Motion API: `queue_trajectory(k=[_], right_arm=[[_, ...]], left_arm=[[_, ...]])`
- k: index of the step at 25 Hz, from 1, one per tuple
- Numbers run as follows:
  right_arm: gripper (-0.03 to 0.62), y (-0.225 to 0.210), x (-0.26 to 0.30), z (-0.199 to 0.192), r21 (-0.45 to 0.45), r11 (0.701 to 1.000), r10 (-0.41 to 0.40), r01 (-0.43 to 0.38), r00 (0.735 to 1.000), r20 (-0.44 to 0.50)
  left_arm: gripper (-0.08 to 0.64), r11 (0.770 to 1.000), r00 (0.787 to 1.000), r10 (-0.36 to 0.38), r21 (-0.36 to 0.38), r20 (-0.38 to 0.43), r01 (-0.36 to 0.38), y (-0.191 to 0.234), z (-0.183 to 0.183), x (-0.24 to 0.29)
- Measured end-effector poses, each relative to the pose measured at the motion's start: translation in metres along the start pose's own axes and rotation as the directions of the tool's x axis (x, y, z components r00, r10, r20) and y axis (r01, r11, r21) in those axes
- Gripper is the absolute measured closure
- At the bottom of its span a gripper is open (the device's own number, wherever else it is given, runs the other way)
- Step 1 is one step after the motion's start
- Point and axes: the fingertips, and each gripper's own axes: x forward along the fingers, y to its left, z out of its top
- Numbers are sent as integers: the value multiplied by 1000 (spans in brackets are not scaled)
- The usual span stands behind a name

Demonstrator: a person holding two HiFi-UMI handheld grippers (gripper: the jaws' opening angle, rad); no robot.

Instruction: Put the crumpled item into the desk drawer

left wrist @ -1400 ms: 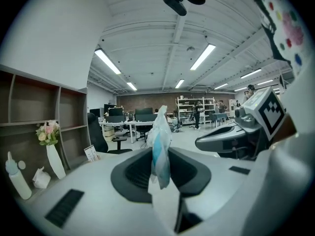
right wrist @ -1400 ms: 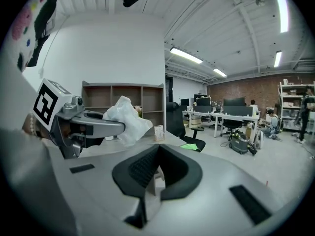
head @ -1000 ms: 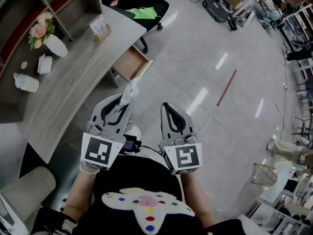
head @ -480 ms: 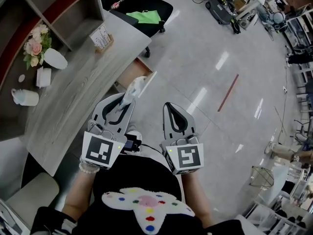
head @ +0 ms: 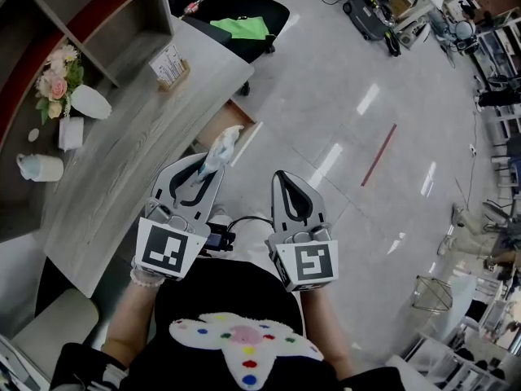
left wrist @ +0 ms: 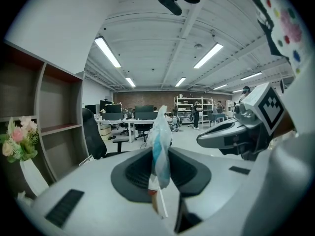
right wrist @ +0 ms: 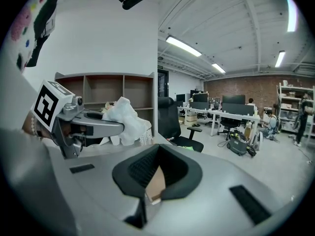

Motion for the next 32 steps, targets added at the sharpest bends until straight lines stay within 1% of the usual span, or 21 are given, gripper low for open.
queue_trajectory(k=[3, 6, 9, 12, 20, 25, 29, 32], right_arm=[[588, -5, -1, 3, -6, 1000, 8, -8, 1000, 0], [588, -15, 2, 7, -17, 1000, 18, -17, 1000, 8], [588, -21, 8, 7, -39, 999, 32, -32, 999, 2], [588, -25, 14, 17, -55, 997, 53, -52, 998, 15], [588, -34, 19, 22, -84, 990, 119, -117, 993, 19], [588, -27, 25, 24, -96, 982, 162, -160, 987, 14], [588, -30, 28, 15, -95, 981, 170, -168, 985, 12], [588, -31, 28, 13, -91, 980, 175, -174, 984, 4]], left_arm=[[477, 1000, 1000, 10, -8, -6, -10, -1, 1, 3], [477, 999, 999, 34, -1, -7, -34, 0, 5, 8], [476, 997, 998, 67, -39, -14, -68, 5, 3, 9], [477, 997, 997, 79, -25, 11, -79, 7, 13, 14], [477, 991, 991, 134, -21, 28, -134, 2, 26, 19], [477, 985, 985, 172, -35, 17, -171, 6, 22, 15], [477, 983, 984, 179, -32, 7, -179, 5, 16, 15], [476, 982, 983, 185, -48, -9, -185, 2, 11, 16]])
